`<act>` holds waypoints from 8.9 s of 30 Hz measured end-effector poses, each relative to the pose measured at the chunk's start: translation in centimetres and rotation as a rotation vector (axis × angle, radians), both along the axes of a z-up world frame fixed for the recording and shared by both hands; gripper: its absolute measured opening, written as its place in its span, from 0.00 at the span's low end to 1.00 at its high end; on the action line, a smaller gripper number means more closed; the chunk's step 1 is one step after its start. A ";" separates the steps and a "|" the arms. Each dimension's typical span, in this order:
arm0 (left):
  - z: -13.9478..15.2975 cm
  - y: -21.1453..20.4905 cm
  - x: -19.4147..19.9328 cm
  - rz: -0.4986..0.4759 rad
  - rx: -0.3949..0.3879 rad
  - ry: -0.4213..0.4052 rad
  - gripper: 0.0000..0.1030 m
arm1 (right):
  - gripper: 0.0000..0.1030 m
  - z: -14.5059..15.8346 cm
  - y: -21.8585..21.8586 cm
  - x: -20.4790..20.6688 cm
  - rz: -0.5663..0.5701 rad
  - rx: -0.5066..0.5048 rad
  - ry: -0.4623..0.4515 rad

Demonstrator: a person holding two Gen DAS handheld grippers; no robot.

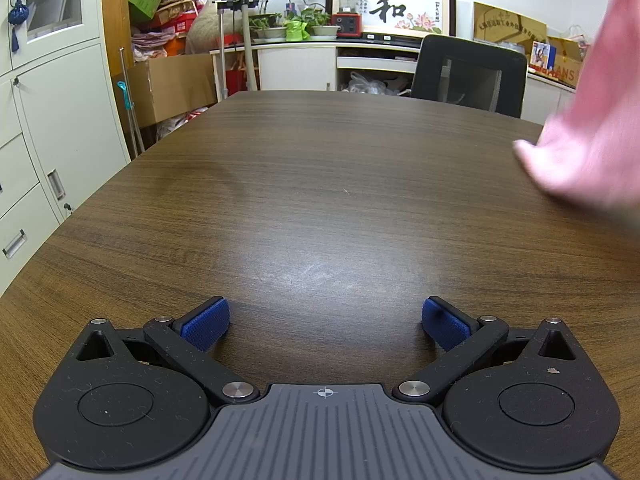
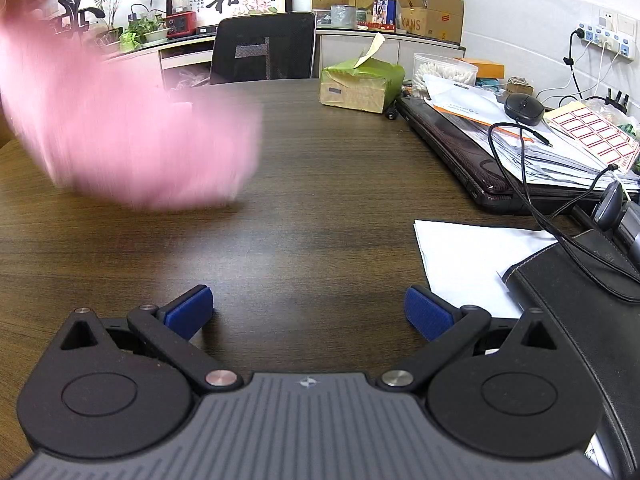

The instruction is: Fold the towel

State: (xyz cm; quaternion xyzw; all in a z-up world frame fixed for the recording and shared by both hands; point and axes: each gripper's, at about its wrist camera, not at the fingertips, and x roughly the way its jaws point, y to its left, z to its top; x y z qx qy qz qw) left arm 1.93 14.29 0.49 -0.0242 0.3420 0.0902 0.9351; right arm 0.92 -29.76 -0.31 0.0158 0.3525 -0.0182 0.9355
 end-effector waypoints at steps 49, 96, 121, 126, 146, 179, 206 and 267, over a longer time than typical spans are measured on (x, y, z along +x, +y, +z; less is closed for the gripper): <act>0.0 0.0 -0.1 0.000 -0.001 0.001 1.00 | 1.00 0.1 0.1 0.0 -0.005 -0.001 0.000; 0.0 -1.3 0.7 0.105 0.000 0.001 1.00 | 1.00 0.0 0.4 1.0 0.002 0.000 -0.001; 0.8 -3.7 1.4 0.025 0.023 0.008 1.00 | 1.00 0.1 0.6 1.6 0.023 0.008 0.000; 2.4 -5.7 1.9 -0.041 0.024 -0.020 1.00 | 1.00 1.6 0.4 1.9 0.056 0.095 -0.034; 6.8 -14.3 10.7 -0.161 0.029 -0.051 1.00 | 1.00 4.2 4.2 7.8 0.181 0.155 -0.143; 2.7 -16.3 4.8 -0.366 0.093 0.031 0.66 | 1.00 3.5 4.0 7.2 0.221 0.132 -0.146; 3.6 -10.4 8.6 -0.133 -0.247 0.021 0.97 | 1.00 3.0 8.0 5.4 0.371 -0.077 -0.185; 3.3 -9.5 7.6 -0.166 -0.321 0.041 0.03 | 0.05 0.2 -1.1 12.0 0.224 0.499 -0.075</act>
